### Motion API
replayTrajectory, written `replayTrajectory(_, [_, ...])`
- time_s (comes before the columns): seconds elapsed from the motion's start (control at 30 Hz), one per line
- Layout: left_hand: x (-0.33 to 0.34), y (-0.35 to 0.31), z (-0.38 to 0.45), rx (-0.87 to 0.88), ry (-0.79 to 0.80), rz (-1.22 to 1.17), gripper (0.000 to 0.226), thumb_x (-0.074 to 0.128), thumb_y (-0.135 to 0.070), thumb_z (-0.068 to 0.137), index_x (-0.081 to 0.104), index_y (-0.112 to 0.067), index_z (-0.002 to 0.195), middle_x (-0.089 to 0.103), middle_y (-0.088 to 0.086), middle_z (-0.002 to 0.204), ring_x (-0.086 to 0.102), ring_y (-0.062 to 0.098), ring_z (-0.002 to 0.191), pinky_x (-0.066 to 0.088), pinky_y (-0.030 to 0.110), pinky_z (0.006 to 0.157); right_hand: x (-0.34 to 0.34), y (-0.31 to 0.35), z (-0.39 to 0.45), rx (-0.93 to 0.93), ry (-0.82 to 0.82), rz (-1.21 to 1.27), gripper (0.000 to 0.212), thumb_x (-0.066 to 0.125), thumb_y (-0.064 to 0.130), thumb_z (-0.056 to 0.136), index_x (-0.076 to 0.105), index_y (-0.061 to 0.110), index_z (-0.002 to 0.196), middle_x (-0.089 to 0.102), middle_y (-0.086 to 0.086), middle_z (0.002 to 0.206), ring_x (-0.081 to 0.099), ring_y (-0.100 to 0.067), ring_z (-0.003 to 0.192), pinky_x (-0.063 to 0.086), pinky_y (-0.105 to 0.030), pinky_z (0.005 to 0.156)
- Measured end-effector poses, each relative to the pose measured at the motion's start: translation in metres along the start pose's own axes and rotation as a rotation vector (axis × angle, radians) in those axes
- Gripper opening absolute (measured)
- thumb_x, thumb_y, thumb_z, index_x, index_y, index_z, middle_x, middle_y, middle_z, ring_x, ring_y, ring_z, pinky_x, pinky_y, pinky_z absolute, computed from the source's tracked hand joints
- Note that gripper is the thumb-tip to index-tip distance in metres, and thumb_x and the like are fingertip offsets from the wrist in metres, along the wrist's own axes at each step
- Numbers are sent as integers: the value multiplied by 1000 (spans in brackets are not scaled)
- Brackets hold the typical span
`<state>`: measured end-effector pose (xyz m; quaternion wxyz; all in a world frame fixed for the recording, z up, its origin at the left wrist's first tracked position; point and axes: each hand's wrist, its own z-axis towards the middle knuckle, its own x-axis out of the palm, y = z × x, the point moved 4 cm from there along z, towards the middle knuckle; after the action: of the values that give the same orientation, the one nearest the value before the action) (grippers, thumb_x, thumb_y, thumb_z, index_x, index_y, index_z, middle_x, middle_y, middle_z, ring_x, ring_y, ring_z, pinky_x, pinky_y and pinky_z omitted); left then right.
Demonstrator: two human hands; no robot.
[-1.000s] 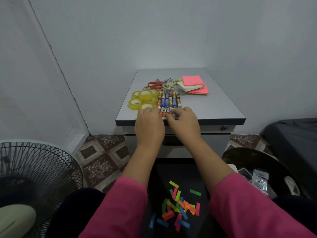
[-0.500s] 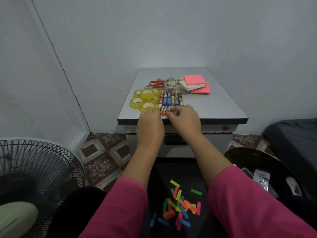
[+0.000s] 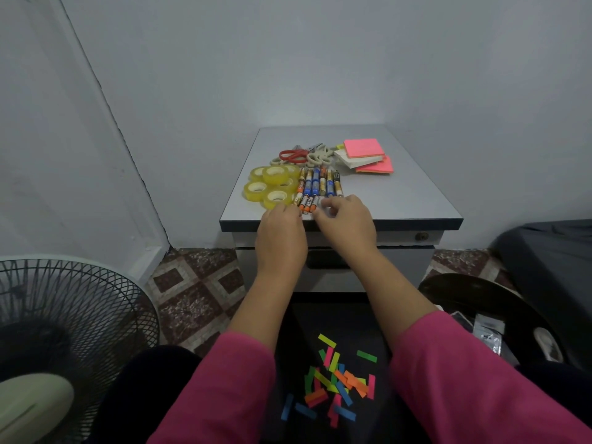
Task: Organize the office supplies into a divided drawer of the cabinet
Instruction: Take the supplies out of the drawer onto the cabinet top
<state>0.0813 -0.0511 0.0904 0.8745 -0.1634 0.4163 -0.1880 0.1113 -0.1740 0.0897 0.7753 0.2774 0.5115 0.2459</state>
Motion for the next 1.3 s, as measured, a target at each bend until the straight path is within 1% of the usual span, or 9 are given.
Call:
replayTrajectory(0.17, [-2,0,-3,14,-17,-9,18,51,-10,95,68,-5,97,64,9,93,53,24,91,38,30,68,-3,-1,-7,-37,0,56,37,54,34,91,62,19,124,53,-1,114,54,-14,102,47,-28,77])
replayTrajectory(0.37, [-9,-4,-20,109,-62,-64,11,57,-5,89,68,-5,88,65,9,84,56,24,83,42,32,67,-18,-15,-37,-165,-35,287,23,56,12,93,69,16,112,59,7,104,52,7,86,39,-1,76])
replayTrajectory(0.5, [-2,-1,-46,134,-28,-69,9,59,-7,88,69,-8,87,65,7,83,56,23,81,44,33,64,-7,-51,-68,-123,106,243,22,56,12,94,68,19,111,60,6,105,54,4,92,40,-5,78])
replayTrajectory(0.6, [23,7,-70,107,223,-40,13,55,-14,92,68,-11,91,66,6,89,58,22,86,47,34,71,14,-92,-93,69,290,183,25,56,16,95,65,18,118,61,4,111,56,-6,98,42,-17,80])
replayTrajectory(0.77, [88,56,-135,-155,908,170,32,59,-33,90,56,-12,114,59,10,113,58,26,103,49,35,82,48,-161,-137,291,517,-59,28,60,16,91,63,16,119,65,-5,115,61,-16,101,50,-28,87])
replayTrajectory(0.9, [110,104,-207,-429,1258,286,76,76,-35,78,35,-9,137,47,14,135,52,28,119,48,38,95,61,-204,-167,402,690,-304,60,72,32,78,50,15,132,52,-13,130,55,-27,115,47,-34,96])
replayTrajectory(0.97, [112,116,-234,-570,1356,341,101,80,-34,74,14,-9,146,31,17,144,44,29,128,45,38,97,60,-217,-179,467,772,-424,96,78,42,72,27,11,146,33,-17,143,41,-34,130,40,-39,105])
replayTrajectory(1.07, [116,111,-251,-577,1380,425,121,79,-41,73,-10,-10,150,14,24,148,37,33,133,44,39,99,63,-221,-188,482,865,-518,137,87,45,59,-7,9,151,8,-18,154,23,-37,140,33,-45,110])
replayTrajectory(1.3, [134,83,-261,-541,1300,300,128,84,-18,70,-16,-22,151,-1,18,152,39,32,132,44,40,101,87,-225,-191,420,884,-563,145,89,47,54,-11,7,151,6,-14,155,26,-33,139,38,-44,109])
